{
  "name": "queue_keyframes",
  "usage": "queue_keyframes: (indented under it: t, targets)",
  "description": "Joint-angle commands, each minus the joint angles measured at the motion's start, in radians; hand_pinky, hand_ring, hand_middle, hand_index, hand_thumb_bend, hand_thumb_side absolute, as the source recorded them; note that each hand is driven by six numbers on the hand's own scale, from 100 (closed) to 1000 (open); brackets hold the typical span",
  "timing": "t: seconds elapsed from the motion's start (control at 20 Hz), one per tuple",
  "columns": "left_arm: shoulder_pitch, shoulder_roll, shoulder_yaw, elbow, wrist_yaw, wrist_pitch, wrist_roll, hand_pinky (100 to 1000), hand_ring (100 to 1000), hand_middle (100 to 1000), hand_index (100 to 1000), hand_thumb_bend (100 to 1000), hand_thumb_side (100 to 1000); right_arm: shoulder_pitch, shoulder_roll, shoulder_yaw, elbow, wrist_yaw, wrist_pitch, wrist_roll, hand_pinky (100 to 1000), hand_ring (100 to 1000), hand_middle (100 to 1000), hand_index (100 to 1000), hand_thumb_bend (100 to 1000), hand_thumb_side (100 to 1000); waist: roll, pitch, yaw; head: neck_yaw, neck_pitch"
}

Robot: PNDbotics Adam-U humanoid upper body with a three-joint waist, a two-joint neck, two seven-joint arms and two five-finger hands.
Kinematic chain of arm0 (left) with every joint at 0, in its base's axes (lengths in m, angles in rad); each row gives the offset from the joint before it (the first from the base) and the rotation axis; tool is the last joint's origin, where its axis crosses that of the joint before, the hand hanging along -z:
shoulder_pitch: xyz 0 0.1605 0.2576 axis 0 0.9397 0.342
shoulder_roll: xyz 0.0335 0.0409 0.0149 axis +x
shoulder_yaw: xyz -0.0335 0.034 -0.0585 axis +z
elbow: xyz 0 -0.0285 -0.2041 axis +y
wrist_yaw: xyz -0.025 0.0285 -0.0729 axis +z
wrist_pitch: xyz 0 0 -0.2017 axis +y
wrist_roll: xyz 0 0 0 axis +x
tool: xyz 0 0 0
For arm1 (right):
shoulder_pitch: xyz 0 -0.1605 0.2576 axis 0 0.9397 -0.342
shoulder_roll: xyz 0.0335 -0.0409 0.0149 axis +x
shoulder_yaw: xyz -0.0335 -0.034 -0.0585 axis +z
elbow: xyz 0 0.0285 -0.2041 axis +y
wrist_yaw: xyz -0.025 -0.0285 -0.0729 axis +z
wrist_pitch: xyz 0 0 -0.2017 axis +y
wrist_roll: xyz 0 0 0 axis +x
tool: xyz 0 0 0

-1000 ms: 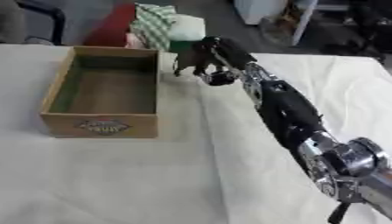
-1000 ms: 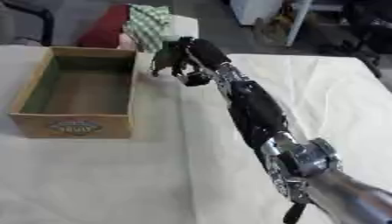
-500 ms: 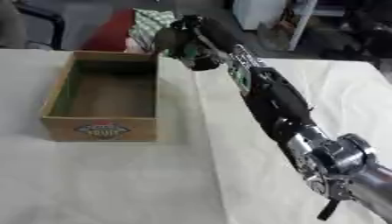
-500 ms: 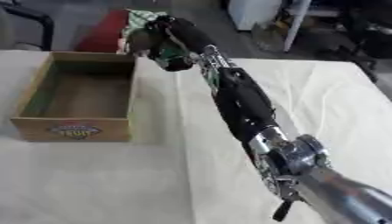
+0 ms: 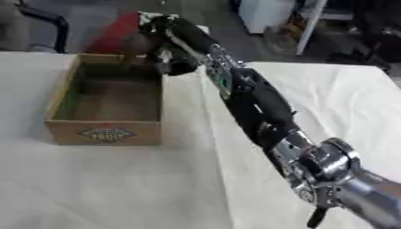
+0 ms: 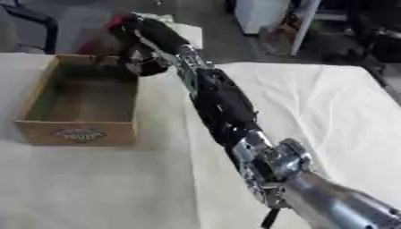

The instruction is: Pick up objects on the table and place them in the box.

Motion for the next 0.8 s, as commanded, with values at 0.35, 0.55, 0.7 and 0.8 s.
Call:
queue_keyframes:
  t: [0.35,0.55,0.7,0.8]
  targets:
    - [-0.018,0.001,-0.001,-0.022,0.012,0.003,-0.002,675,715,582,566,100,834,-0.003,0.055,0.02,0.018,0.196,-0.02,-0.046,753,448,193,148,100,259,0.008,-0.016,0.002,-0.012,-0.007]
    - [-0.019,0.001,-0.001,-0.023,0.012,0.002,-0.002,675,714,581,566,100,833,0.014,0.082,0.029,0.034,0.266,-0.029,-0.072,754,457,194,149,100,279,0.01,-0.014,0.001,-0.015,-0.006]
    - [-0.019,0.0,-0.001,-0.024,0.013,0.002,-0.002,675,714,581,566,100,833,0.025,0.097,0.033,0.047,0.309,-0.034,-0.086,756,461,196,150,100,284,0.011,-0.013,0.0,-0.017,-0.006]
    - [-0.02,0.0,-0.001,-0.024,0.013,0.002,-0.003,674,714,581,566,100,834,0.028,0.103,0.035,0.054,0.328,-0.042,-0.093,755,469,210,162,100,273,0.012,-0.012,-0.001,-0.017,-0.006]
